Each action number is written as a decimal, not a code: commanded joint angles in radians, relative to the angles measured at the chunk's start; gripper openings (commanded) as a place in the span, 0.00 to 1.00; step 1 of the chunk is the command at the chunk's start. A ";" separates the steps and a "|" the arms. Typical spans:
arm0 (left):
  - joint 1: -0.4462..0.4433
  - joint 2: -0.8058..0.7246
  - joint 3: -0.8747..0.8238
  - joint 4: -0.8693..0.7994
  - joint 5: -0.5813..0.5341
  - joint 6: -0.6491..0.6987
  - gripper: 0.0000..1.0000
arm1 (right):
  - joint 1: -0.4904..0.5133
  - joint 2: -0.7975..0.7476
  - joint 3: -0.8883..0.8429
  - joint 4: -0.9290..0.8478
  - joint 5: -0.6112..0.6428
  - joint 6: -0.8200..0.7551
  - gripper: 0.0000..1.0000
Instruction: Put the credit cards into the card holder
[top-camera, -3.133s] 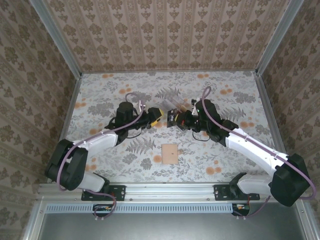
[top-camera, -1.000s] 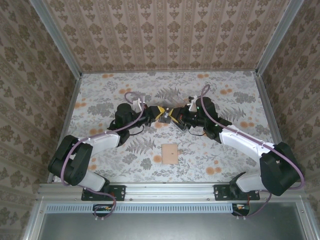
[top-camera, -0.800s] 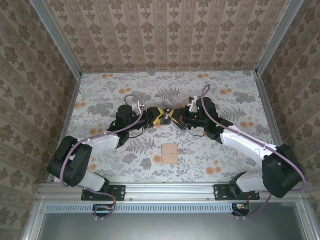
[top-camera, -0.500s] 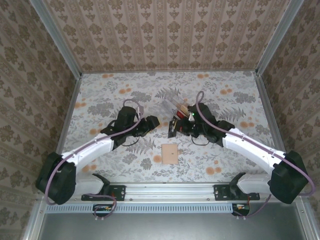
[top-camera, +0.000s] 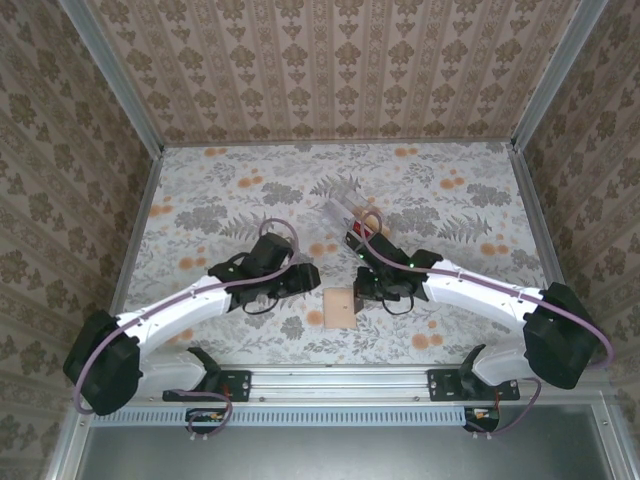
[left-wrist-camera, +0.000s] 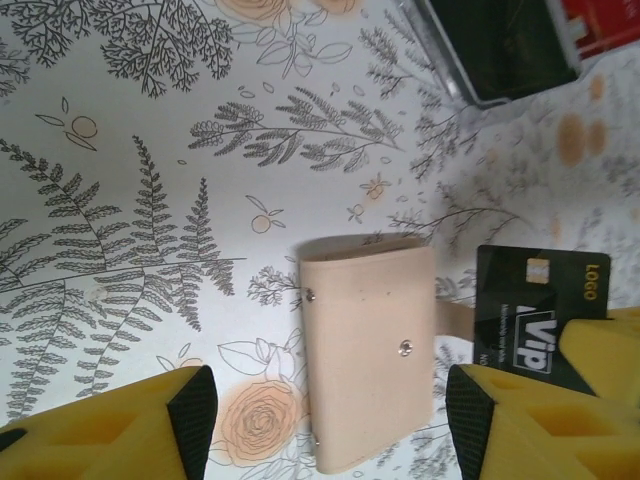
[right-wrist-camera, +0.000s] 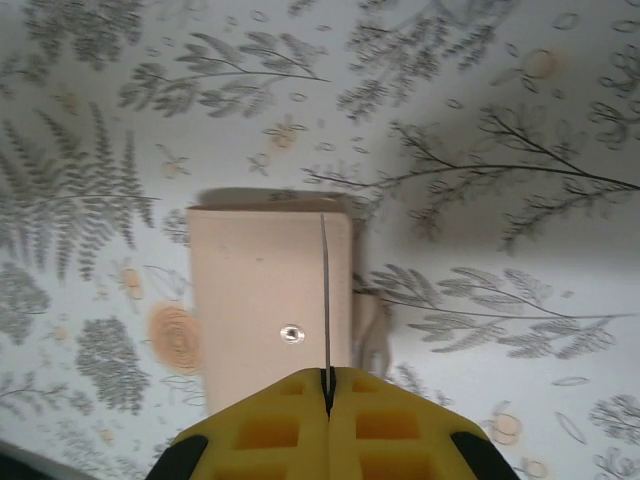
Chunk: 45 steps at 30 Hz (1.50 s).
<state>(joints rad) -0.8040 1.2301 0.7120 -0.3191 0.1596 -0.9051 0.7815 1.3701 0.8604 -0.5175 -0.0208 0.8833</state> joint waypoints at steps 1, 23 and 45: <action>-0.032 0.055 0.082 -0.095 -0.061 0.066 0.65 | -0.012 0.005 -0.036 -0.065 0.056 -0.029 0.02; -0.206 0.445 0.399 -0.316 -0.160 0.079 0.86 | -0.111 -0.063 -0.285 0.170 -0.084 0.025 0.03; -0.258 0.670 0.582 -0.494 -0.287 0.031 1.00 | -0.117 -0.071 -0.336 0.217 -0.075 0.045 0.03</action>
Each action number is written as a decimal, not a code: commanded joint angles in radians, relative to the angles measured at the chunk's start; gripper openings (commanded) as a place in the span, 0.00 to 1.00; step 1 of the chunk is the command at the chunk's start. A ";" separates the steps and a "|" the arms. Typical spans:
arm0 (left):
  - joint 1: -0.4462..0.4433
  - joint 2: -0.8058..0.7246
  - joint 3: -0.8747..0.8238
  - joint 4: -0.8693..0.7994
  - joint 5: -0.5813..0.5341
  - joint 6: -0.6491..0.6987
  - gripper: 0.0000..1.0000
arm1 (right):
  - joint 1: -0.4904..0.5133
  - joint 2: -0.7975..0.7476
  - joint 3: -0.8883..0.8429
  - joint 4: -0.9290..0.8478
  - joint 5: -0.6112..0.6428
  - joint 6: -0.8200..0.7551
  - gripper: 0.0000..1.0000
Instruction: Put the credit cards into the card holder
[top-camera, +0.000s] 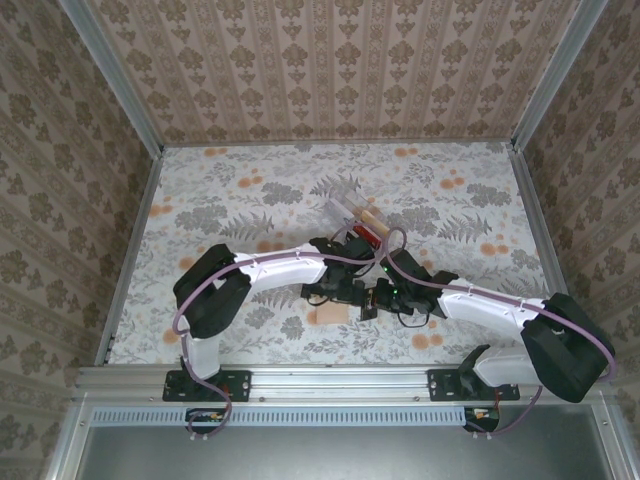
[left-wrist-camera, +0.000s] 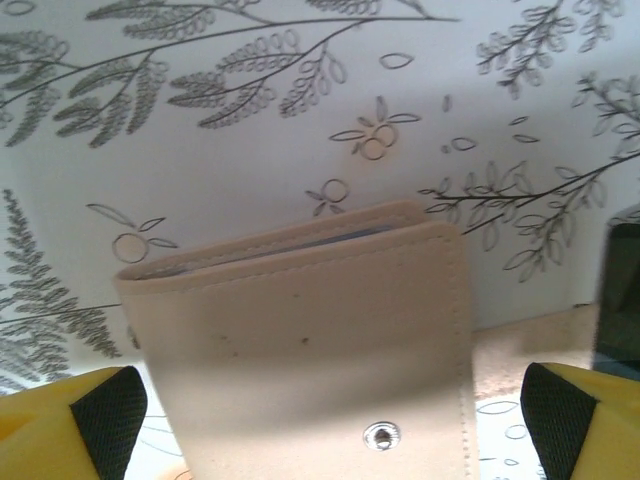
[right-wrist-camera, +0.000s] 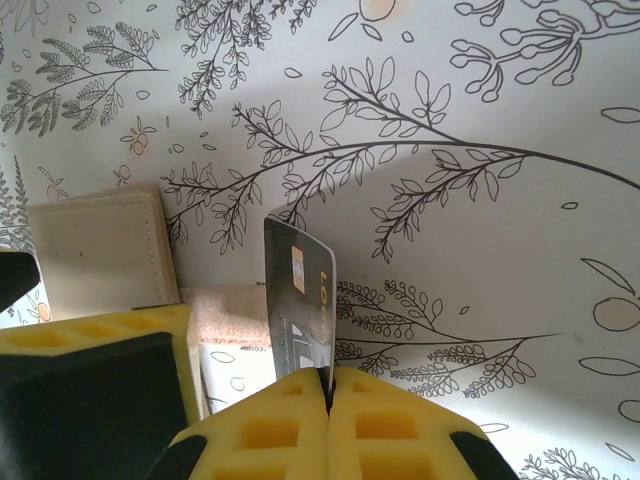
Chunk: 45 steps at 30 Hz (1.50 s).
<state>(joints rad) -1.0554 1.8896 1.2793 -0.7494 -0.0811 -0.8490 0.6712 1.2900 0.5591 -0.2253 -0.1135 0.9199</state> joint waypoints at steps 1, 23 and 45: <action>-0.007 0.005 0.012 -0.065 -0.052 -0.025 1.00 | -0.007 0.009 -0.035 -0.077 0.020 0.008 0.03; -0.009 -0.156 -0.056 -0.122 -0.150 -0.009 0.78 | -0.018 0.024 -0.027 -0.125 0.076 0.023 0.03; 0.113 -0.405 -0.335 0.054 -0.037 -0.013 0.42 | -0.022 0.025 0.031 -0.163 0.091 0.043 0.03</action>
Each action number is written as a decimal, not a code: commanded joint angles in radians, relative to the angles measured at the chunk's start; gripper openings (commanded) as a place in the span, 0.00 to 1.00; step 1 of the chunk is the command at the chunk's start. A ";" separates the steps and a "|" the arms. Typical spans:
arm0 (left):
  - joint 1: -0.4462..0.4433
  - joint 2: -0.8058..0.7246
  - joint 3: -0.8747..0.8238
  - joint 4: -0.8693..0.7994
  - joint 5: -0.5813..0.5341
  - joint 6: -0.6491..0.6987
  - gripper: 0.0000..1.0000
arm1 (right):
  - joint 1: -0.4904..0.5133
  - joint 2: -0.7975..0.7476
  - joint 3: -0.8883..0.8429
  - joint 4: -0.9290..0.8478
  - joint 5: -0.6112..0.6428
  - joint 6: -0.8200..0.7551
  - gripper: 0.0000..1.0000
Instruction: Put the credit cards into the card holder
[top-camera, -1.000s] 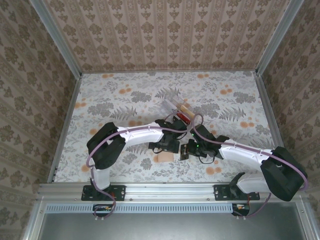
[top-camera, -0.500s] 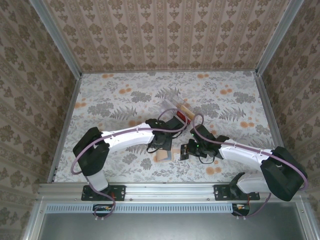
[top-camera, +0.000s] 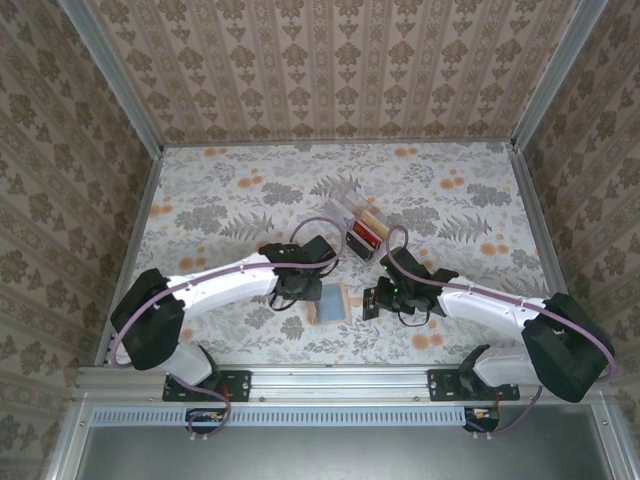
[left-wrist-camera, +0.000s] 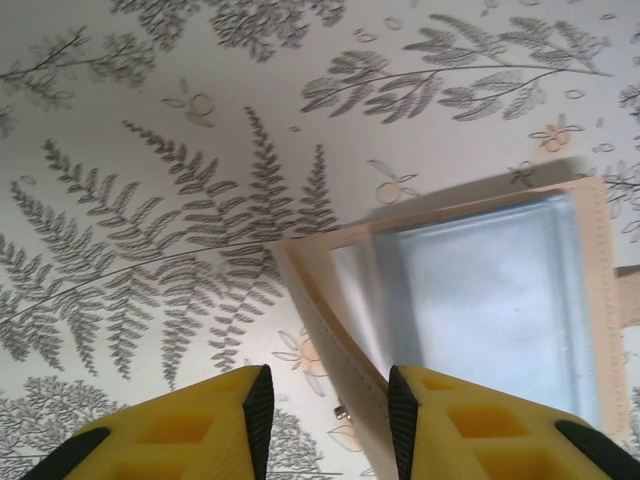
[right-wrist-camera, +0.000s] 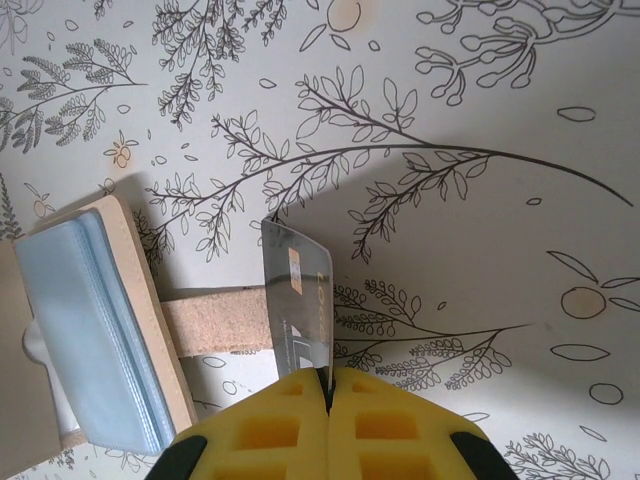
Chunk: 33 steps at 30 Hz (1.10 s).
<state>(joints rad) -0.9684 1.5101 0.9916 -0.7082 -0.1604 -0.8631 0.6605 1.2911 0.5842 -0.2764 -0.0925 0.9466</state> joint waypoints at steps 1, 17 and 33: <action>0.034 -0.034 -0.064 0.030 0.059 -0.001 0.43 | -0.011 0.024 0.009 -0.113 0.069 0.018 0.02; 0.086 -0.130 -0.206 0.255 0.186 -0.010 0.20 | -0.012 0.018 0.060 -0.118 0.044 0.011 0.02; 0.129 -0.072 -0.214 0.458 0.296 0.021 0.04 | -0.012 -0.094 0.126 -0.028 -0.057 -0.095 0.04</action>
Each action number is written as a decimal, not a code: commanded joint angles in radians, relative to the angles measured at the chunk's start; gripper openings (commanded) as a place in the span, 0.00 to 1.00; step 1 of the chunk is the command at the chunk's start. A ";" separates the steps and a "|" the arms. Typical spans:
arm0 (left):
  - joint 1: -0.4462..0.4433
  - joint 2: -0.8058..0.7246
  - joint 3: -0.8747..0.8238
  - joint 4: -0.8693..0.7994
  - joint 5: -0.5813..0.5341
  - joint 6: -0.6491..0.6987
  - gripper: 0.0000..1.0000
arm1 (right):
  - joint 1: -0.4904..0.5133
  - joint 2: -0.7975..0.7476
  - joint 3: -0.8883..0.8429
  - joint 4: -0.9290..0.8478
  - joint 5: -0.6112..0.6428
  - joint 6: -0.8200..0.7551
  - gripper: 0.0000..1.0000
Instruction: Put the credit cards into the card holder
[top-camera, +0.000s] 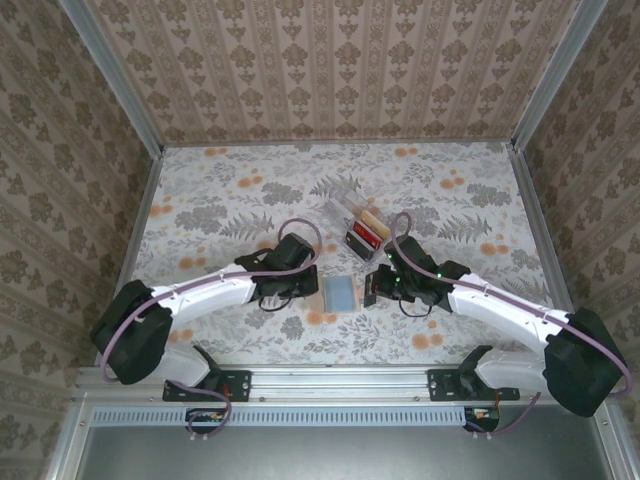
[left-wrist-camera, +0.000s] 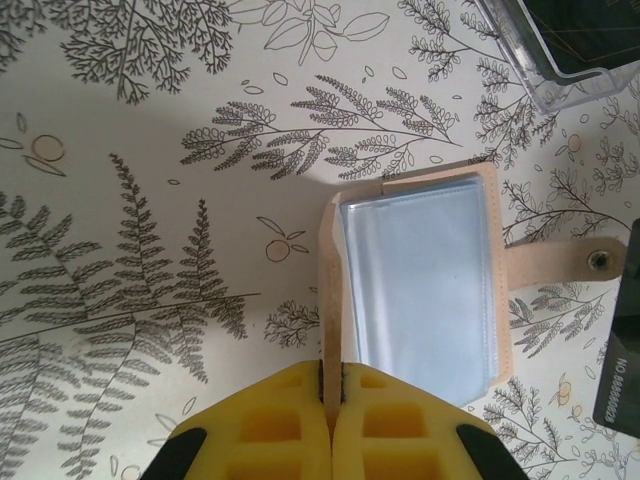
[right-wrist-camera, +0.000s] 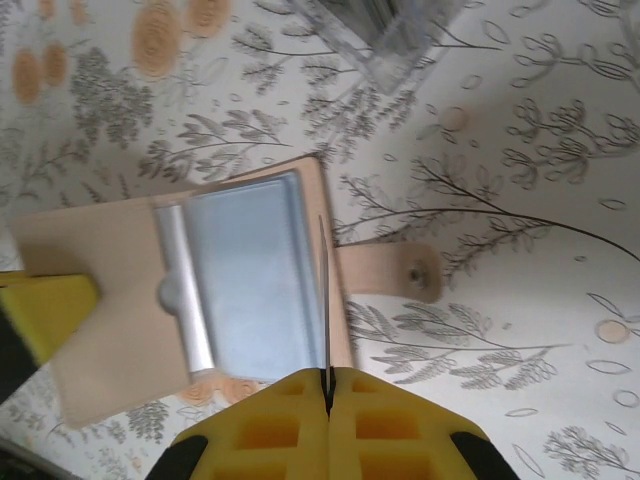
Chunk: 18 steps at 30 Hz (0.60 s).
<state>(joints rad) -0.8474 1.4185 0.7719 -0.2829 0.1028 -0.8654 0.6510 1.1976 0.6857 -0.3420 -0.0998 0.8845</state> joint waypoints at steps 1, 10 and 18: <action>0.009 0.024 0.006 0.038 0.039 0.023 0.04 | -0.002 0.005 0.025 0.051 -0.064 -0.030 0.04; 0.023 0.057 0.007 0.062 0.082 0.039 0.05 | 0.007 0.129 0.062 0.008 -0.006 -0.078 0.03; 0.034 0.074 0.001 0.071 0.099 0.043 0.06 | 0.007 0.186 0.061 0.044 -0.022 -0.094 0.03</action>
<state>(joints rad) -0.8227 1.4754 0.7719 -0.2218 0.1810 -0.8482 0.6525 1.3640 0.7193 -0.3134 -0.1238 0.8101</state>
